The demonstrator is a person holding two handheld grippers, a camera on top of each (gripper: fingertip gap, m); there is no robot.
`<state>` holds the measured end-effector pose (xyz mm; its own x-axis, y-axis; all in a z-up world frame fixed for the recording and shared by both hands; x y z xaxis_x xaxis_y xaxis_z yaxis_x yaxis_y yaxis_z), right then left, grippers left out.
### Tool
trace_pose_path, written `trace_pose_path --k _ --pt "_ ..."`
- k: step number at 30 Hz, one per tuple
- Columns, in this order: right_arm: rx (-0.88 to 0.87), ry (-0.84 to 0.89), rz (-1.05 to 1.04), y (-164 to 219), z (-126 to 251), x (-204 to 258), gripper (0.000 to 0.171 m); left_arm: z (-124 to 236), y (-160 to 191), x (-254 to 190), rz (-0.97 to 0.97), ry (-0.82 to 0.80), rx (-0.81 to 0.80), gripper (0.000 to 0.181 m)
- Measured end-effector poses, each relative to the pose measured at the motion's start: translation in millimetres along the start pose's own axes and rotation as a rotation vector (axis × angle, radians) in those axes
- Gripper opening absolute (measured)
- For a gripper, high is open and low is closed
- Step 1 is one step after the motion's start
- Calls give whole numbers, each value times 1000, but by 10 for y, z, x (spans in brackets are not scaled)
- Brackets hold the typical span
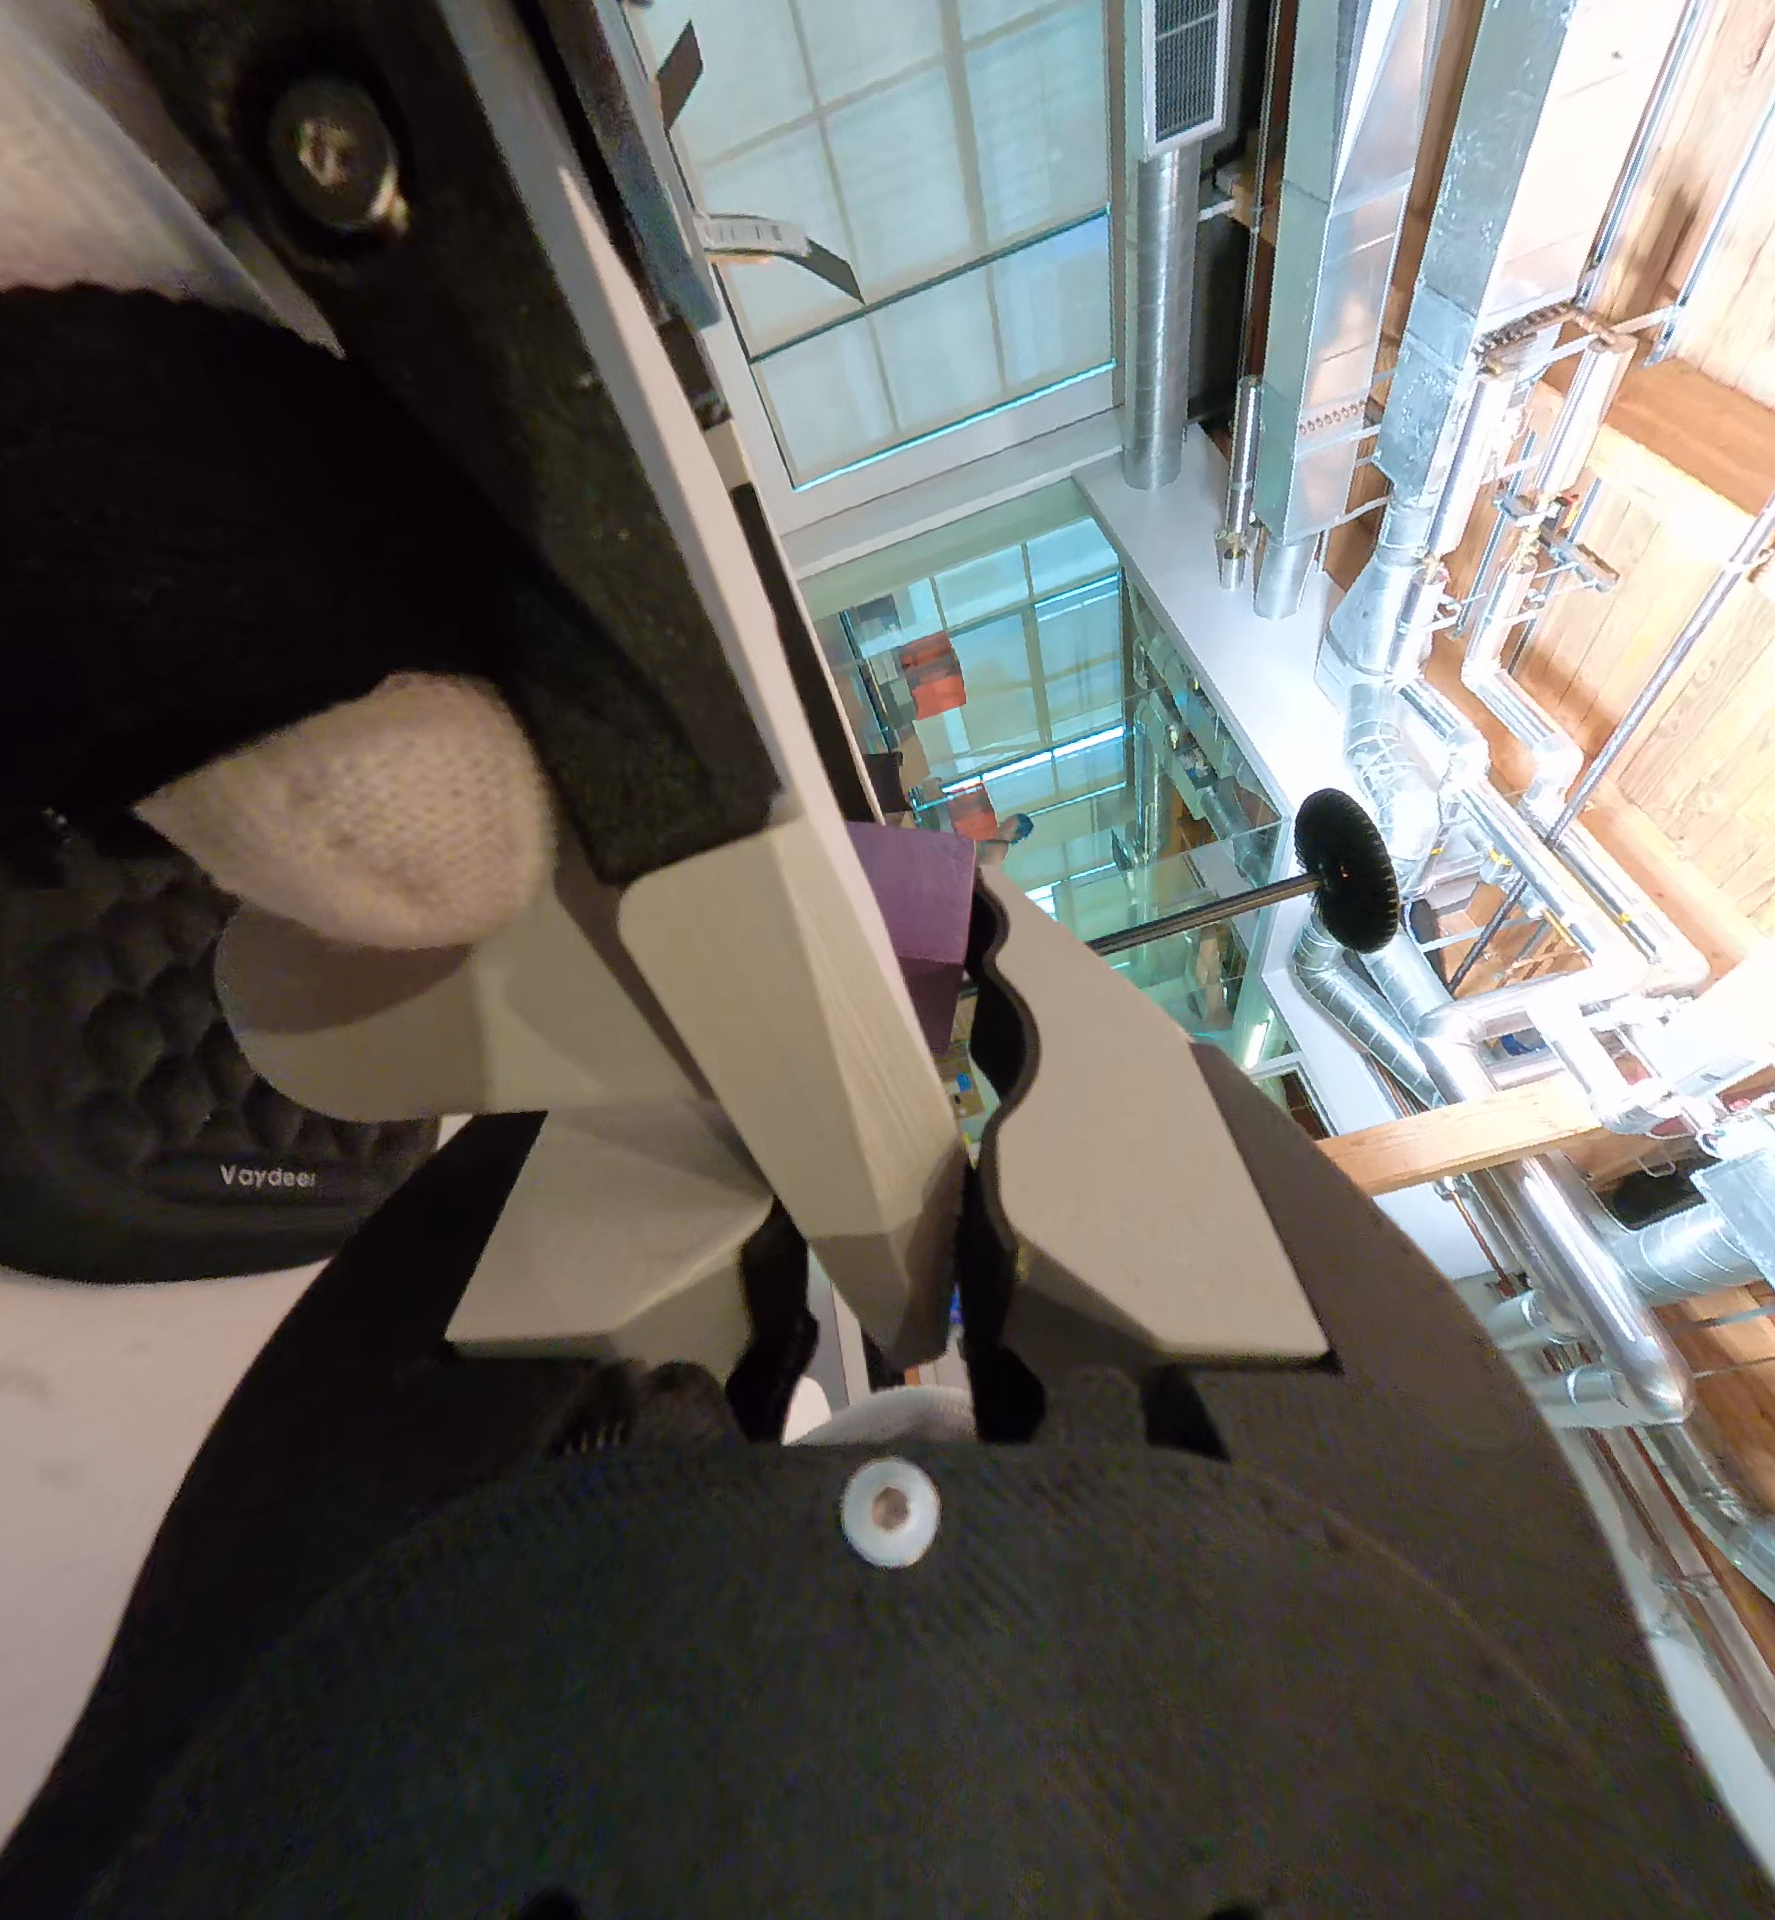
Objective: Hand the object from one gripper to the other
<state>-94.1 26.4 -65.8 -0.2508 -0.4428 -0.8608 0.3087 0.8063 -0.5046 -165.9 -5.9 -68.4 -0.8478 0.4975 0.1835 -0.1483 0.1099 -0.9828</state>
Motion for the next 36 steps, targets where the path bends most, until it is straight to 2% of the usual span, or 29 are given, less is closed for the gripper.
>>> trace_pose_path --k 1,7,13,19,24,29,33,36 --pt "9 0 7 9 -4 -7 27 -12 0 11 -2 7 4 73" --pt "52 -1 41 44 -13 -59 27 -74 2 48 21 33 -22 73" --pt "24 21 84 26 49 -160 27 -77 -90 96 60 140 -83 65" --pt "-17 6 40 9 105 -260 26 -56 -169 179 184 284 -164 58" --pt "-50 17 4 -3 152 -351 26 -34 -242 216 313 375 -273 64" --pt "-93 45 43 -83 212 -378 26 7 -298 243 348 391 -306 56" --pt "-148 46 -25 -140 261 -429 27 56 -274 314 362 387 -281 61" --pt "-190 14 -15 -207 306 -415 27 102 -279 312 383 478 -275 58"
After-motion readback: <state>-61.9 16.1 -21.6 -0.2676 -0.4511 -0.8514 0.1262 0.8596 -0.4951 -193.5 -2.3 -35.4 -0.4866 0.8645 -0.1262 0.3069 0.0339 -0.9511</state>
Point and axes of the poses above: each gripper's, where its closed fingertips meet, z back along the fingers, y out of its underside, x = y × z across the jaws, the point moved 9 cm from there along z, back along the fingers, and after that the axes turned 12 degrees about -z, right-handed, at the moved point
